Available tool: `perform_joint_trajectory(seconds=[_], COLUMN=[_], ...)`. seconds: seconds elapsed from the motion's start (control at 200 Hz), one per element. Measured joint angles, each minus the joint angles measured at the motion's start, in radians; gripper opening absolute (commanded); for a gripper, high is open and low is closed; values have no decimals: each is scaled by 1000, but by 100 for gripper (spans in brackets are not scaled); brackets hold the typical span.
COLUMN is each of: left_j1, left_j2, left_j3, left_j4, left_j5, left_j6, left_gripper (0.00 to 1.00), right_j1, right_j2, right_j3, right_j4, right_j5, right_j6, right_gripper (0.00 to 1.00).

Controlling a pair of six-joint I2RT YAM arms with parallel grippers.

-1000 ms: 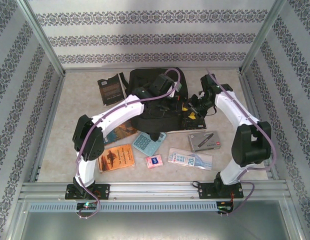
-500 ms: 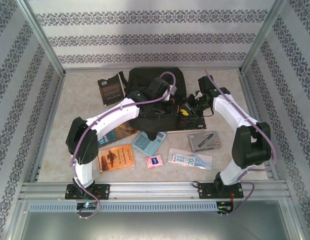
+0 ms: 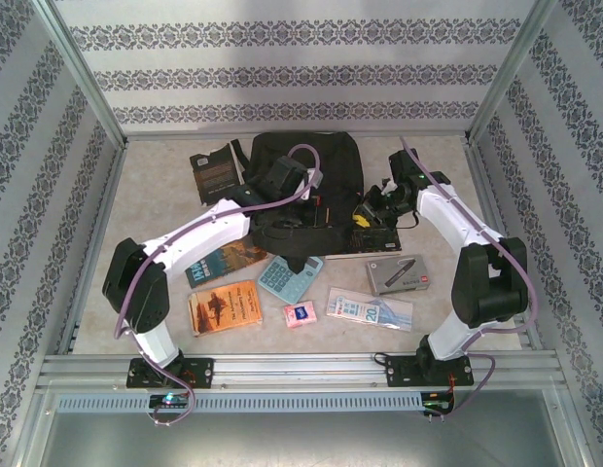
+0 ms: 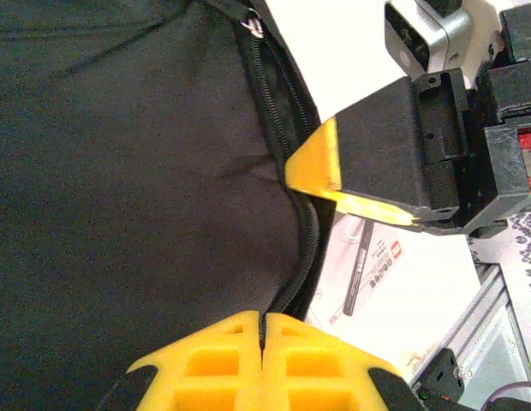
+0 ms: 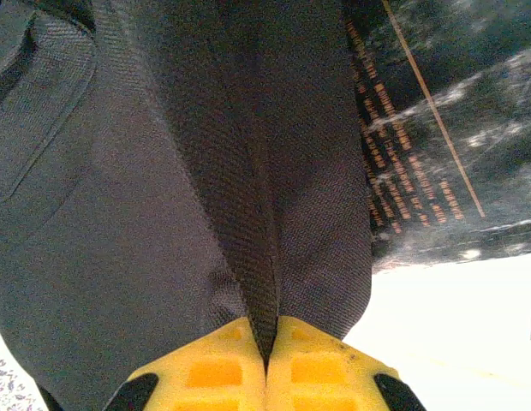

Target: Pack the student bag

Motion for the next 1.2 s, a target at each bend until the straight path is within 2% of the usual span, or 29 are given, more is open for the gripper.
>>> perform_joint_trajectory(seconds=[0.325,0.59,0.715,0.784,0.984,1.199], left_j1=[60,106,109,110,94,9], left_j2=[-58,-111,-116,-115,-62,55], left_j3=[-64,-98,-99,-99,-23,179], left_j4=[-2,-6,-5,-5,-10,-9], left_j5=[-3,-11,-10,-7,-2,14], left_j6=[3,11,10,9,-19,-37], left_gripper=[0,0,0,0,0,0], right_j1=[-29,-94,-93,-94,-94,-92], right_j2=[4,37,63,66,21,-182], right_j3=[11,87,135,148,154,141], right_j4=[-33,-98,-120,-120,-134,-169], right_j5=[34,68,74,89,129,150], right_j6=[-52,-87,-107,-108,-64,92], right_gripper=[0,0,31,43,49,50])
